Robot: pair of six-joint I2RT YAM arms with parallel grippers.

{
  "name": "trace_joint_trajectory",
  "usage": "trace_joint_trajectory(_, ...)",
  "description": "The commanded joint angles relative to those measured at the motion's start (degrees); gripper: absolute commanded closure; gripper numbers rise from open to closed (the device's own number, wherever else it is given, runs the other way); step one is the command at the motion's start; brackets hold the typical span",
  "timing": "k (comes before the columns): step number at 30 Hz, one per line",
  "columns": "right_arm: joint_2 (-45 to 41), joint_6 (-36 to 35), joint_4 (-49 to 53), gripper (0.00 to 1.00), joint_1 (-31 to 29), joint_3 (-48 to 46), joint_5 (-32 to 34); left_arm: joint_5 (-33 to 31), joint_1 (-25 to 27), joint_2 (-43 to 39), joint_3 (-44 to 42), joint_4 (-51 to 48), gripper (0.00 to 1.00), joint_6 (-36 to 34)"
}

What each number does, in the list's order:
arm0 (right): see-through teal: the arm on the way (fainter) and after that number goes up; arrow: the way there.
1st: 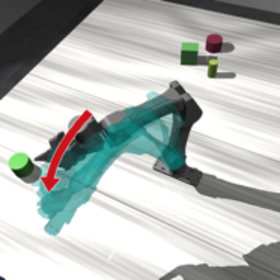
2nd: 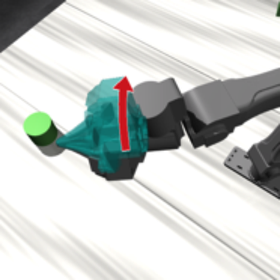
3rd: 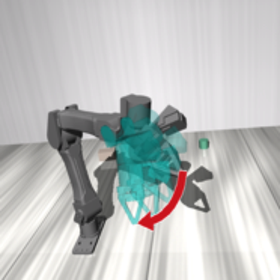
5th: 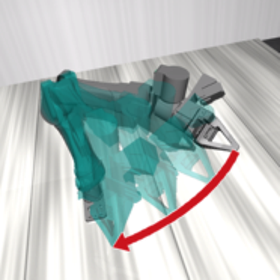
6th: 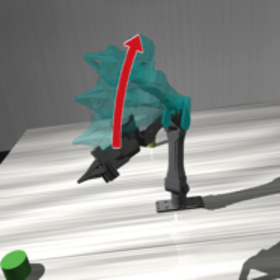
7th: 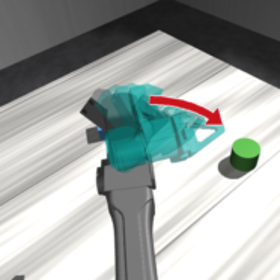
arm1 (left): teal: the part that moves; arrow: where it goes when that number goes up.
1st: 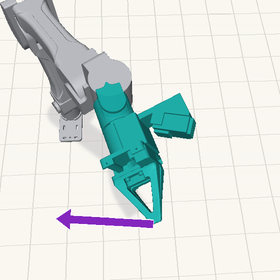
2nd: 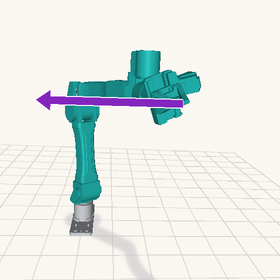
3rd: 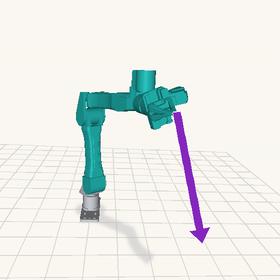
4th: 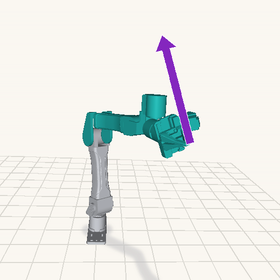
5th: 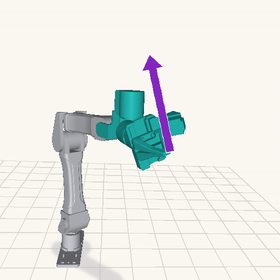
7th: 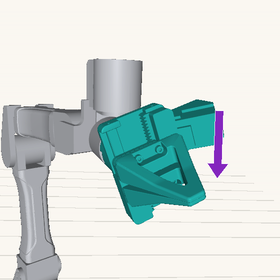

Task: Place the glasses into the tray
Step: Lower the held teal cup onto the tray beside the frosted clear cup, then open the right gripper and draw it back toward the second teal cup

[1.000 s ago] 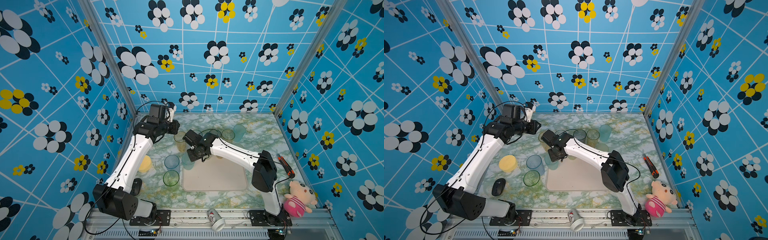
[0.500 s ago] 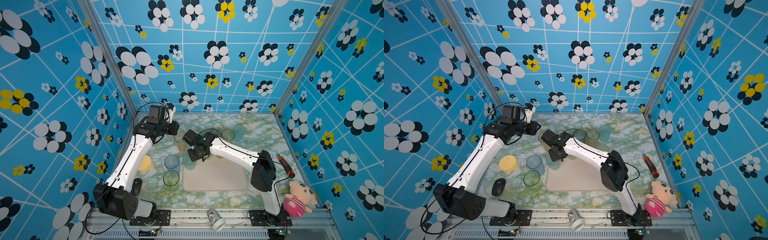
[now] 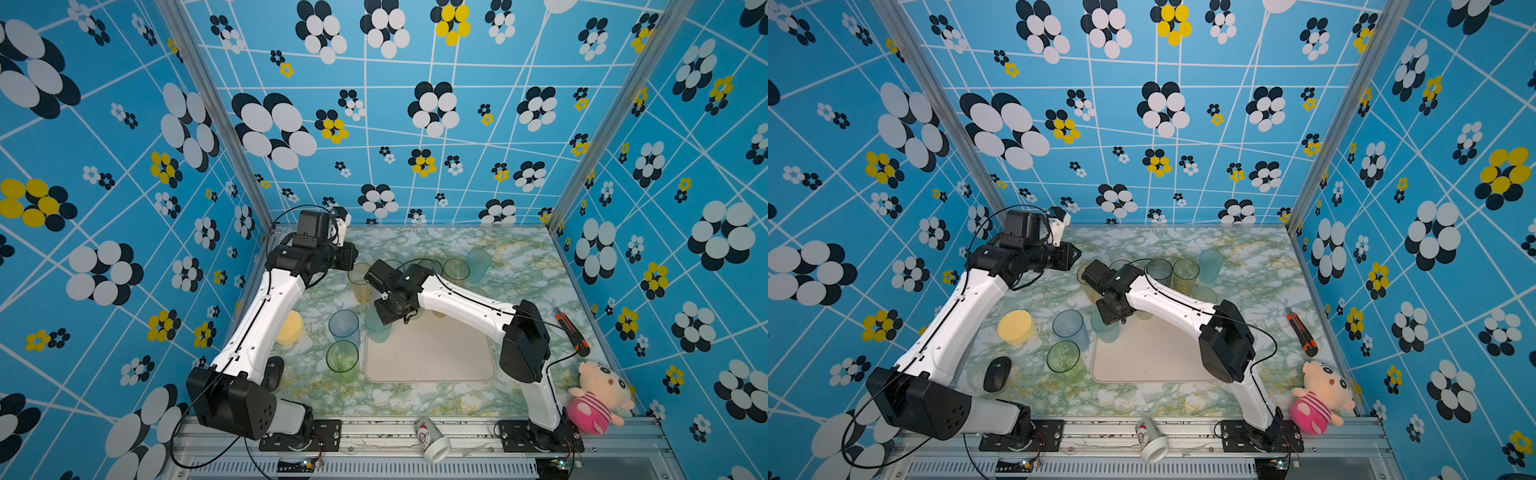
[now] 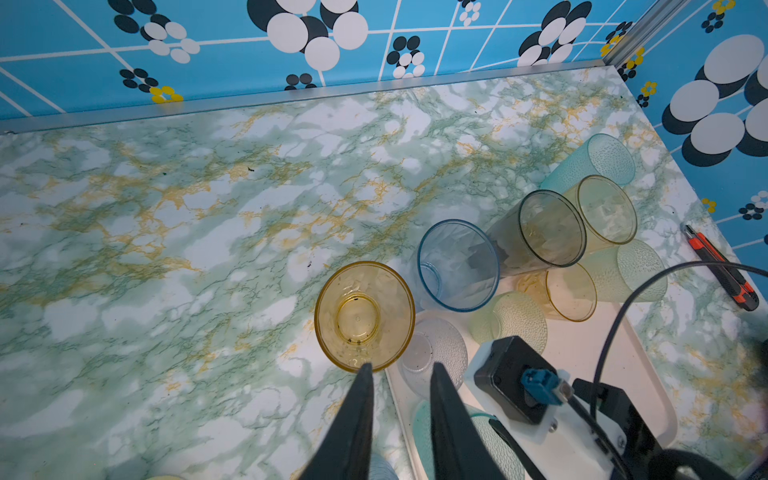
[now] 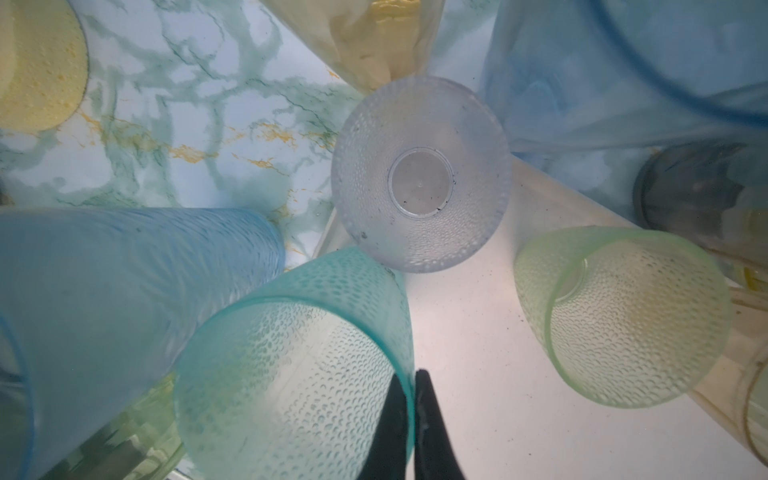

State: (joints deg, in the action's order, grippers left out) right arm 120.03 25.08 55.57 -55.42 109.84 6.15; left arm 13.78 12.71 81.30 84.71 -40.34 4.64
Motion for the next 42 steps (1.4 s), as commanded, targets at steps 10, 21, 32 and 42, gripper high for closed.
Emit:
trace_joint_trajectory(10,1.2,-0.6,2.0,0.88,0.2,2.4,-0.7,1.1,-0.7,-0.8,-0.8,0.2,0.73,-1.2)
trace_joint_trajectory(21,0.9,-0.5,1.9,0.82,0.2,2.8,-0.6,0.6,-0.8,-1.0,-1.0,0.1,0.73,-1.4)
trace_joint_trajectory(32,-0.7,-0.1,0.8,0.77,0.2,1.9,-0.4,0.2,-0.8,-1.2,-2.0,0.0,0.73,-1.4)
trace_joint_trajectory(42,-5.2,0.1,-0.8,0.73,1.1,-1.1,0.0,0.8,-0.8,-0.7,-2.3,-0.1,0.73,-1.1)
